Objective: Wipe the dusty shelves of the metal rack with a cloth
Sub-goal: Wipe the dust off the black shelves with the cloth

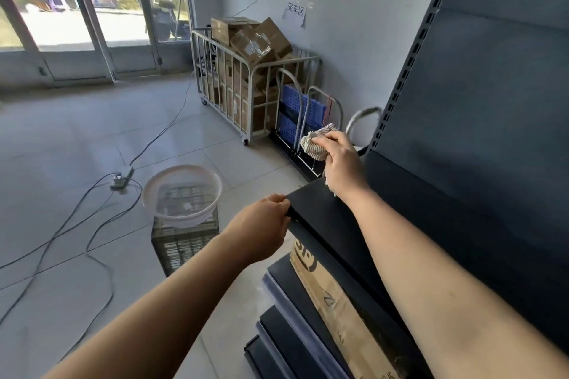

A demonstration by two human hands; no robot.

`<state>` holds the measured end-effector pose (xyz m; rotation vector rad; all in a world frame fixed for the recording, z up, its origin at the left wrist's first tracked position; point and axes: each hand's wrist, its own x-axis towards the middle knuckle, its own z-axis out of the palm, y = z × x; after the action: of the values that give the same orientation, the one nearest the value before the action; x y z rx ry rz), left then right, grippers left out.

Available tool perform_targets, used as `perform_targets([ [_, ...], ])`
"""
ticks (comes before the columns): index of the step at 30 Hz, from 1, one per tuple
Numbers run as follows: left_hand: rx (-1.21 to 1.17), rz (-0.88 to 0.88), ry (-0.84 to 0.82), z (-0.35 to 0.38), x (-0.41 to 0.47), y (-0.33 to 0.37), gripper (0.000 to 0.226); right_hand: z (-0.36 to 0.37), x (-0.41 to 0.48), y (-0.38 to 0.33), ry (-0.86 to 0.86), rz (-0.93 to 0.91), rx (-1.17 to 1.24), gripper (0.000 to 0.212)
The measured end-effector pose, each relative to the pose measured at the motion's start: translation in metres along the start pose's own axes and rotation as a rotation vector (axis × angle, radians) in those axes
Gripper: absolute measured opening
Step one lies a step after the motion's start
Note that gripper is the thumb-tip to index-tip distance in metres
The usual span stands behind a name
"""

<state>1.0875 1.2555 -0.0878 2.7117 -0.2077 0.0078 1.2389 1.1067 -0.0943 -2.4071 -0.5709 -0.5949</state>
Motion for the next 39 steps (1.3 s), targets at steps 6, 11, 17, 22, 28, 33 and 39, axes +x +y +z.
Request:
perform_targets([
  [6,0.015,-0.004,0.014,0.003,0.001,-0.001,0.034,-0.001,0.006,0.017,-0.247,0.125,-0.045,0.054],
  [11,0.005,-0.018,0.019,0.003,0.001,0.0,0.033,-0.009,0.0,0.027,-0.335,0.168,-0.061,0.057],
  [17,0.015,-0.028,0.04,0.005,0.003,0.0,0.033,-0.05,-0.012,0.021,-0.116,0.333,0.512,0.044],
  [22,0.019,-0.022,0.086,0.004,0.006,-0.001,0.03,-0.098,-0.046,0.033,-0.59,0.249,0.43,0.053],
  [28,0.019,-0.018,0.114,0.004,0.009,-0.001,0.03,-0.07,-0.048,0.036,-0.572,0.265,0.393,0.061],
  [33,0.028,-0.023,0.121,0.005,0.009,-0.001,0.03,-0.024,-0.01,0.031,-0.494,0.229,0.274,0.056],
  [39,0.032,-0.023,0.122,0.005,0.009,-0.001,0.031,-0.017,0.041,0.031,-0.15,0.064,-0.118,0.055],
])
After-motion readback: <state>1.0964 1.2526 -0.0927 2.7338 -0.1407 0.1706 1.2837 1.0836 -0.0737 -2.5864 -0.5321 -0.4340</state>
